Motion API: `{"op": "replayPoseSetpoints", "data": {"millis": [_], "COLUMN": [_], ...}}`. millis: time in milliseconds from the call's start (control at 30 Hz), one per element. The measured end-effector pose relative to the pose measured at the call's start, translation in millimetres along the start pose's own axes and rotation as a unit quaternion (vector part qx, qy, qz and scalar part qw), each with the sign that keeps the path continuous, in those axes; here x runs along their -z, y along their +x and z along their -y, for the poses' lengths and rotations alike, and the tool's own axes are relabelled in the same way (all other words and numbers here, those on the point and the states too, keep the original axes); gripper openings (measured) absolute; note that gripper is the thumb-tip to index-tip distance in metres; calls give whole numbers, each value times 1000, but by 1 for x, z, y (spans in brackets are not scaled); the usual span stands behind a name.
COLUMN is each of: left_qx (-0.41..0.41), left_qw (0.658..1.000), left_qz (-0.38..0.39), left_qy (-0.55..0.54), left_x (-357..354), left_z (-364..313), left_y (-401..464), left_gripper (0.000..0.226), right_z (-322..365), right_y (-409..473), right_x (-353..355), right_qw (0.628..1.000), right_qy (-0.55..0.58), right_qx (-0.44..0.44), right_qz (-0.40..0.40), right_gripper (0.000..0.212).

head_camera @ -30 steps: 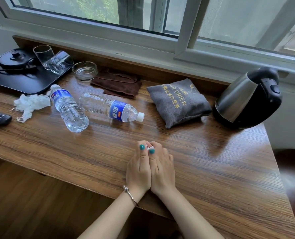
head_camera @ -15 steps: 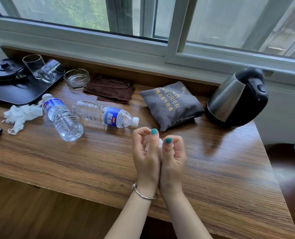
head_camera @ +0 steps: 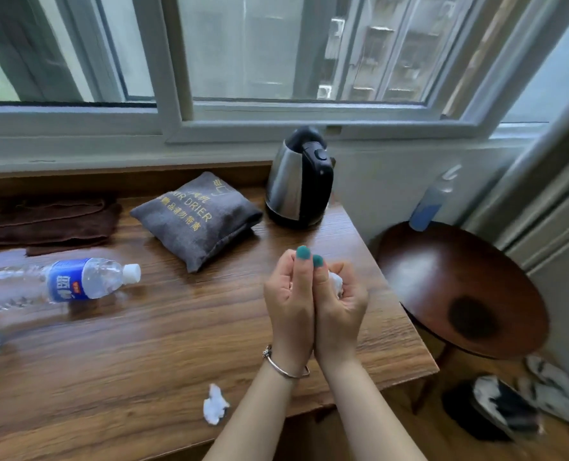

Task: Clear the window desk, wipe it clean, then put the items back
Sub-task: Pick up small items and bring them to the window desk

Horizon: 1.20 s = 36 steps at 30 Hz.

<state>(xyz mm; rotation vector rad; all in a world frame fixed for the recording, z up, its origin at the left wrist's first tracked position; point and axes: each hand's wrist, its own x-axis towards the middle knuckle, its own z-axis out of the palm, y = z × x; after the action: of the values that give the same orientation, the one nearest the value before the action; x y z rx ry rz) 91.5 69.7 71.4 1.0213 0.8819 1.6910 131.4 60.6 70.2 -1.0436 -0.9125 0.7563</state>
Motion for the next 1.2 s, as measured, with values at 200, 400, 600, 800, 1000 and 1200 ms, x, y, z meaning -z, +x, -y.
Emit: {"op": "replayPoseSetpoints", "data": {"millis": [200,400,600,800,1000,1200], "left_qx": [12,-4,5,19,55,101], "left_qw": [999,996,984,970,953,929], "left_qz": [28,83,178,241,297,357], "left_qy": [14,44,24,5,2,2], "left_x": [-67,-155,-269,-384,-475,-542], "left_z": [19,54,101,157,215,275], "left_y": [-15,-50,-96,-155,-207,-236], "left_gripper": [44,46,32,31,31,28], "right_z": [10,21,31,38,28,5], "right_y": [27,51,83,111,127,148], "right_x": [65,162,290,426,542,629], "right_qw": [998,990,973,947,921,897], "right_qy": [-18,-28,-58,-78,-80,-115], "right_qx": [43,68,83,94,63,65], "right_qz": [-47,-121,-209,-299,-376,-422], "right_gripper": [35,45,40,47,29,23]}}
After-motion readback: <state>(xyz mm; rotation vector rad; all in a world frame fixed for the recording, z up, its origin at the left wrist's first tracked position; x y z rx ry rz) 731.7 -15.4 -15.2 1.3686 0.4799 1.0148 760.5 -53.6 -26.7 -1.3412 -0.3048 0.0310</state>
